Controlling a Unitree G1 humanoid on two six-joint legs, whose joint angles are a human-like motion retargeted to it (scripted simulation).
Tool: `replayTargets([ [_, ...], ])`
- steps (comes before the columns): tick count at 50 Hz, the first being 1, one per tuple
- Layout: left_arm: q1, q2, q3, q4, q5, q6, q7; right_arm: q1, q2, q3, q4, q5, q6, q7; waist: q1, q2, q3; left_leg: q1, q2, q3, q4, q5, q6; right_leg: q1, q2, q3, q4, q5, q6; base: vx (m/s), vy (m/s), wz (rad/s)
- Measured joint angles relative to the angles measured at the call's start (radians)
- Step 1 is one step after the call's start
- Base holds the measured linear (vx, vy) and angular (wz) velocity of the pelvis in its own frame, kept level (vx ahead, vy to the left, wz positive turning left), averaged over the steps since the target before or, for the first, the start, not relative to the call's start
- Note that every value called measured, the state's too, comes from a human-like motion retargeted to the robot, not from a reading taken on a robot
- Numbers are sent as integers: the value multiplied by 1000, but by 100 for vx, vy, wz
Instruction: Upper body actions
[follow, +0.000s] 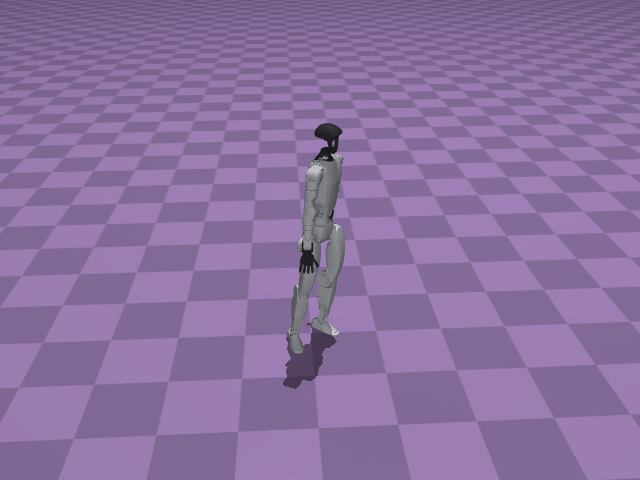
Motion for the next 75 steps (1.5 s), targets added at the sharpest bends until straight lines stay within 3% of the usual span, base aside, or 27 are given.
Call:
replayTargets([
  [4, -24, 7, -28, -16, 14, -6, 4, -11, -14, 16, 36, 23, 35, -11, -65, 16, 1, 23, 23, 91, -11, -21, -5, -53, -10, 77, 16, 33, 5, -21, -24, -154],
  [10, -62, -12, -69, -52, 1, -36, 16, -7, -24, 39, 91, 40, 55, -37, -65, 26, 34, 78, 43, 238, -25, -42, -11, -100, -19, 190, 67, 42, -5, -17, -10, -135],
  [20, -68, -91, -117, -22, 72, -40, -24, 51, 33, 11, 105, 5, 64, -9, -125, 32, 21, 101, 41, 234, -24, -56, -18, -79, -13, 212, 26, 61, -5, -2, -1, -2],
  [32, -25, -132, 30, 22, -102, -8, -7, -15, 13, -7, 41, -34, 51, -36, -133, 45, 0, 80, 57, 256, -26, -64, -37, -131, -3, 250, 31, 66, -17, -4, -2, -12],
  [53, 8, -102, -105, 15, 4, -14, -7, -13, -5, -27, 36, -53, 32, -16, -193, 30, -21, 124, 90, 309, -24, -100, -69, -140, 34, 314, 19, 79, -38, -2, -7, -16],
  [63, 49, -127, -116, 4, 0, -30, 8, -52, 21, 27, 40, -107, 43, -9, -304, 30, -31, 181, 133, 476, -13, -150, -108, -193, 80, 469, 36, 97, -51, -19, -12, -85],
  [75, 70, -158, -150, 47, 15, -19, 2, -173, 62, 103, 34, -112, 63, 10, -516, 97, -22, 249, 160, 767, -34, -197, -166, -288, 170, 638, 23, 163, -40, -23, 3, -125],
])
